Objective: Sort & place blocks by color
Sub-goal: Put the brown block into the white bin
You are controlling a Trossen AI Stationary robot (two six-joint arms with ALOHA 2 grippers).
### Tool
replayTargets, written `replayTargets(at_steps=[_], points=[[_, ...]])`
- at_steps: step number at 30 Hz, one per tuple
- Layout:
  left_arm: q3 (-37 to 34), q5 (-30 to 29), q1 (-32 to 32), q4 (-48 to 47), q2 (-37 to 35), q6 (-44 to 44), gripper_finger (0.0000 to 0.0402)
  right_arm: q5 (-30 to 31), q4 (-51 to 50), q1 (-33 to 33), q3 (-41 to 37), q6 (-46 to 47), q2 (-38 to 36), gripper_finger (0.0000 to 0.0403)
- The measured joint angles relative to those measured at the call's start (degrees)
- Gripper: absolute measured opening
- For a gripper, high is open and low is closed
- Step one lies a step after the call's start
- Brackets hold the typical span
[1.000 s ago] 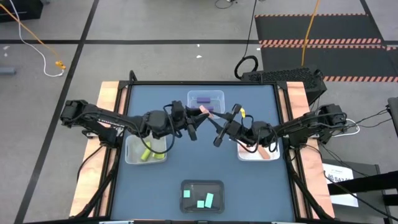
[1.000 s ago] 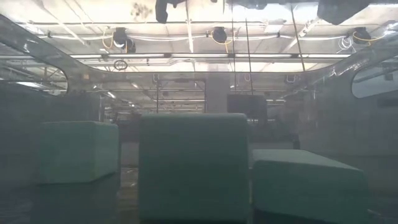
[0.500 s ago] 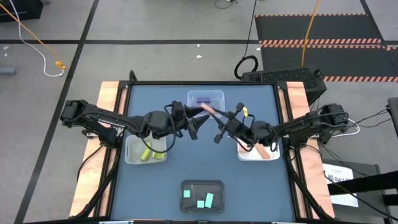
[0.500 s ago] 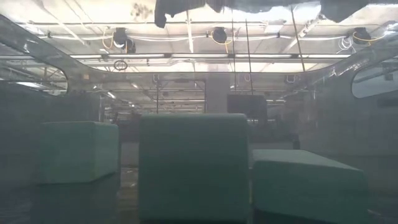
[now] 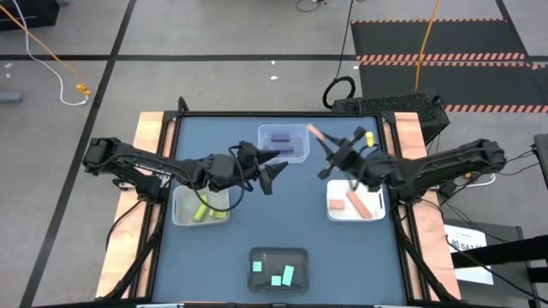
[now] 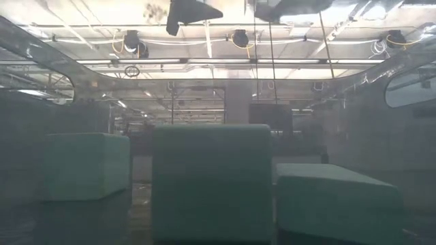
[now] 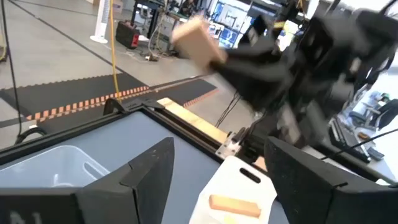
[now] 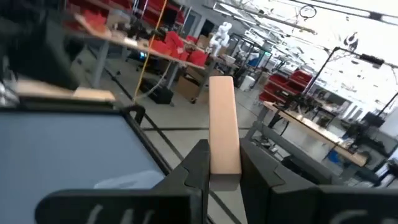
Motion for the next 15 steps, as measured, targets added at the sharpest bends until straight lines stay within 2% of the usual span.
replayTargets(at_steps=[3,8,12,15], points=[[0.0,0.0,0.0,-1.2,0.0,0.0,0.0245,-4.2,-3.7,0.0,0.0,3.2,-5.0,0.0041],[0.0,-0.1,0.0,-4.2,0.0,-0.2,0.0244,-19.3,-10.9,0.0,0.0,10.6,-10.6,0.0041],[0.0,-0.2,0.0,-6.4,0.0,-0.4,0.0243,-31.0,-20.4,0.0,0.0,20.7,-12.7,0.0041],[0.0,-0.2,0.0,-7.2,0.0,-0.6,0.0243,-35.1,-29.1,0.0,0.0,29.5,-13.4,0.0041]])
